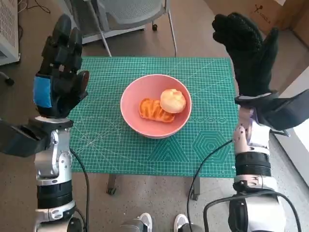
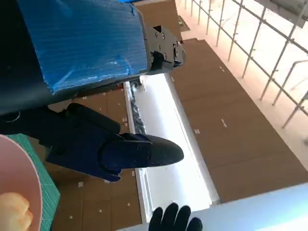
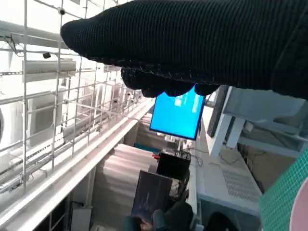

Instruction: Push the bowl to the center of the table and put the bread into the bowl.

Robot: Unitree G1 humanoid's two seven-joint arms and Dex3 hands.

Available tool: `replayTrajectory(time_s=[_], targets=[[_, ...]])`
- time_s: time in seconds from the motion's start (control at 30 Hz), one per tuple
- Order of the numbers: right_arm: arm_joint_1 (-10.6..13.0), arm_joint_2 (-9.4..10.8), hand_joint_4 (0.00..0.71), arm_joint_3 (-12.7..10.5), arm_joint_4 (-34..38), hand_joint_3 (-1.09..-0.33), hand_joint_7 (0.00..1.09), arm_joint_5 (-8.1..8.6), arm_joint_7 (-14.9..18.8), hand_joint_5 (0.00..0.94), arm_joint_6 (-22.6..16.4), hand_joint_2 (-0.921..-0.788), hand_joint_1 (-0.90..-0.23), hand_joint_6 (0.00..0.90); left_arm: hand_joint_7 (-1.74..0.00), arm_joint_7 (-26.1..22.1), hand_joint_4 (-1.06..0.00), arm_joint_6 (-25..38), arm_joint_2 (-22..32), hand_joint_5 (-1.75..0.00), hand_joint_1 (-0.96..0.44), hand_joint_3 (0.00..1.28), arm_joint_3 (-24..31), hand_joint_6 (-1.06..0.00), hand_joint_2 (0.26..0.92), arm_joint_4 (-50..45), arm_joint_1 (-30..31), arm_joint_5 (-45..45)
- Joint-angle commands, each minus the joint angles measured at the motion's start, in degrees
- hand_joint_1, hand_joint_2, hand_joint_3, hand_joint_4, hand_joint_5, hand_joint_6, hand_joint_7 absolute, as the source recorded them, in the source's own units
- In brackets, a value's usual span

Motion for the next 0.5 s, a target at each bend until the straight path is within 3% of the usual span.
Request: replayTrajectory(time_s=[0.03,0.5], targets=[[1.7,-0.9,0.248,0.2,-0.6,-0.579,0.0,-1.1,-0.8,0.0,0.3,-0.921,-0.679,0.395,-0.03,-0.8,-0.07,0.0,0.3,-0.01,-0.73,0.34,-0.5,-0.15,0.921,-0.4,-1.0,-0.3],[2.9,-1.7,0.268,0.1,-1.4,-0.574,0.0,-0.71,-0.7,0.008,-0.3,-0.921,-0.673,0.395,-0.03,-2.2,-0.04,1.1,-0.1,0.0,-0.67,0.33,-1.1,-0.13,0.921,-1.5,-0.2,-1.3]])
